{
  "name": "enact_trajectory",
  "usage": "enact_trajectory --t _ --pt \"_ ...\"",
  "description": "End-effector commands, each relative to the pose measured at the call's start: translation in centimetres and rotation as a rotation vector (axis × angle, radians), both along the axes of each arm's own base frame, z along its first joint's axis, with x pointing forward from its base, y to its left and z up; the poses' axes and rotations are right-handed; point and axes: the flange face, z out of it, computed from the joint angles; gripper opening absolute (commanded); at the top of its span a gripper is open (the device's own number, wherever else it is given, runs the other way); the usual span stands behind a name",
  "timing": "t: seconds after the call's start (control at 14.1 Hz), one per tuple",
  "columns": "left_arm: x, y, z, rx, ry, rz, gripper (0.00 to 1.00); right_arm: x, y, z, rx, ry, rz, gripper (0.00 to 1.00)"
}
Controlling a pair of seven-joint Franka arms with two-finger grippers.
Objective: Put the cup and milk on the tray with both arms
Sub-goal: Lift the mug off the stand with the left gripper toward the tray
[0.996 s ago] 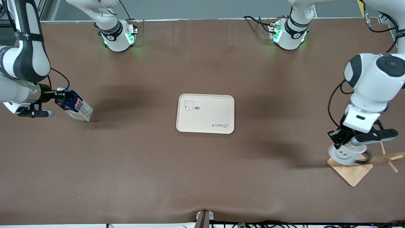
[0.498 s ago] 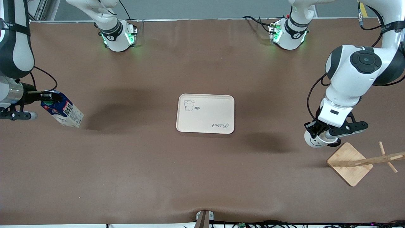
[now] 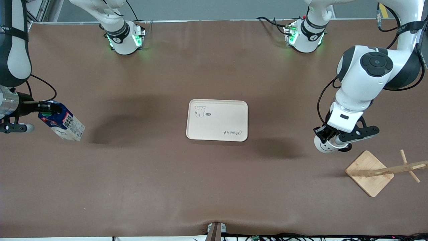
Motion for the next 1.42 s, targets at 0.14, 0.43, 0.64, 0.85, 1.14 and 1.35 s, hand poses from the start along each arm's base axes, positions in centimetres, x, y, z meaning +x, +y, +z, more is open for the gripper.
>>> enact_trajectory --t 0.14,0.43,0.64,0.85,1.14,1.35 --pt "-1.9 -7.2 0.4 0.005 0.085 -0.002 0.0 0.7 0.5 0.4 0.017 0.008 -0.001 0.07" --pt "-5.8 -17.5 -2.6 0.025 0.222 0.02 0.0 0.7 1.0 0.3 0.038 0.015 -0.004 0.07" --pt "-8.8 -23.0 -6.3 0.006 0.319 0.0 0.0 0.7 1.4 0.4 0.075 0.02 -0.016 0.07" --pt "-10.0 -25.9 -10.7 0.013 0.394 -0.005 0.0 0.5 2.6 0.8 0.065 0.049 -0.056 0.07" --pt "-10.4 -30.5 -13.7 0.0 0.415 0.029 0.0 0.5 7.8 1.9 0.028 0.089 -0.1 0.09" --pt "-11.1 -32.7 -15.5 0.001 0.416 0.041 0.0 0.6 11.9 3.0 0.001 0.071 -0.121 0.09"
